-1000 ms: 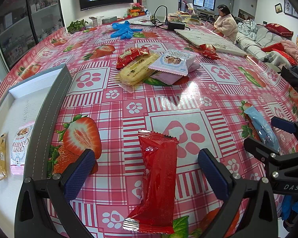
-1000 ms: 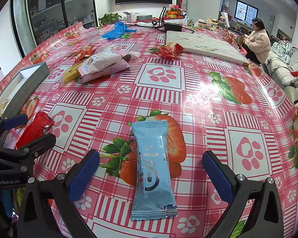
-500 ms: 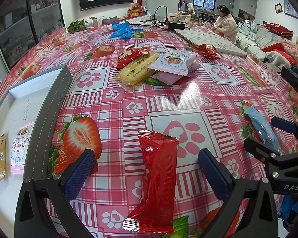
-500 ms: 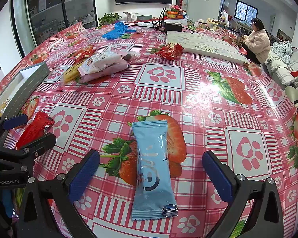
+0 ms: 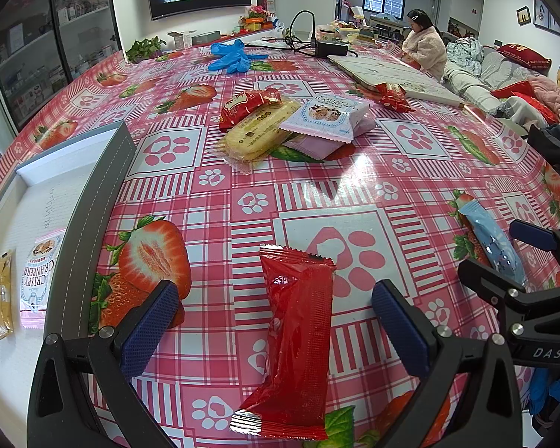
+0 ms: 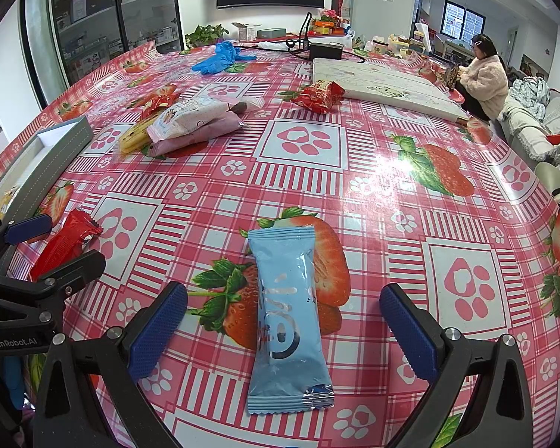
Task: Organize snacks
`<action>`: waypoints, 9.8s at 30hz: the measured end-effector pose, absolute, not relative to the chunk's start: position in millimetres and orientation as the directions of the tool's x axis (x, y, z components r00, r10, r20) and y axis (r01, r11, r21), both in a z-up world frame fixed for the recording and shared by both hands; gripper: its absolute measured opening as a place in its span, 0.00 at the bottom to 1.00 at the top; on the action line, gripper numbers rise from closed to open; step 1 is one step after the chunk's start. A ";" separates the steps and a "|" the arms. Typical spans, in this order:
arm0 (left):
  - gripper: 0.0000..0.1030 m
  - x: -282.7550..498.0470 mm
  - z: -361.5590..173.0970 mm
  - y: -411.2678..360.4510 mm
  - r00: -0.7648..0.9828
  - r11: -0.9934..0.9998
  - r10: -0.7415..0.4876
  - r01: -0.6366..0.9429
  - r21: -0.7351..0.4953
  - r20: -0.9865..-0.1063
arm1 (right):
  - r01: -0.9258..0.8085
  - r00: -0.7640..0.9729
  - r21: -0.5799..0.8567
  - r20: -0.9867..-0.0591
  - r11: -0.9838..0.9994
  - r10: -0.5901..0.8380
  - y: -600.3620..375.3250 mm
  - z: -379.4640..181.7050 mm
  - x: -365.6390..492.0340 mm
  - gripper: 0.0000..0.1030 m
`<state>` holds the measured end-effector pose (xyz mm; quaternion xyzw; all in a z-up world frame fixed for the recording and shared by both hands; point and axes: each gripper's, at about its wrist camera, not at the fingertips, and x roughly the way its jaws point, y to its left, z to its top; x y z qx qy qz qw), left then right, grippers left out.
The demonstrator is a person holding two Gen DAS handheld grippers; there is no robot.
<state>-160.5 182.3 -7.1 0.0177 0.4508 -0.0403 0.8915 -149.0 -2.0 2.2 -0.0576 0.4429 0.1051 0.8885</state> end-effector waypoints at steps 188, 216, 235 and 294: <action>0.72 -27.3 -1.0 186.2 0.513 0.991 -0.072 0.133 -0.004 -0.855 | -0.063 0.294 0.420 -0.859 0.905 0.419 -12.2 19.2 -37.6 0.41; 1.00 -134.8 -5.5 193.4 0.536 0.999 0.041 -0.009 0.043 -0.843 | -0.180 0.392 0.051 -0.912 0.982 0.120 -18.9 13.1 -116.6 0.92; 1.00 -133.2 -10.3 196.1 0.584 1.000 -0.009 0.011 -0.003 -0.812 | -0.141 0.568 -0.009 -0.820 0.990 0.073 -17.3 3.8 -128.4 1.00; 1.00 -133.1 -10.4 196.6 0.585 1.000 -0.009 0.010 -0.003 -0.811 | -0.143 0.569 -0.009 -0.819 0.990 0.075 -16.7 5.3 -129.9 1.00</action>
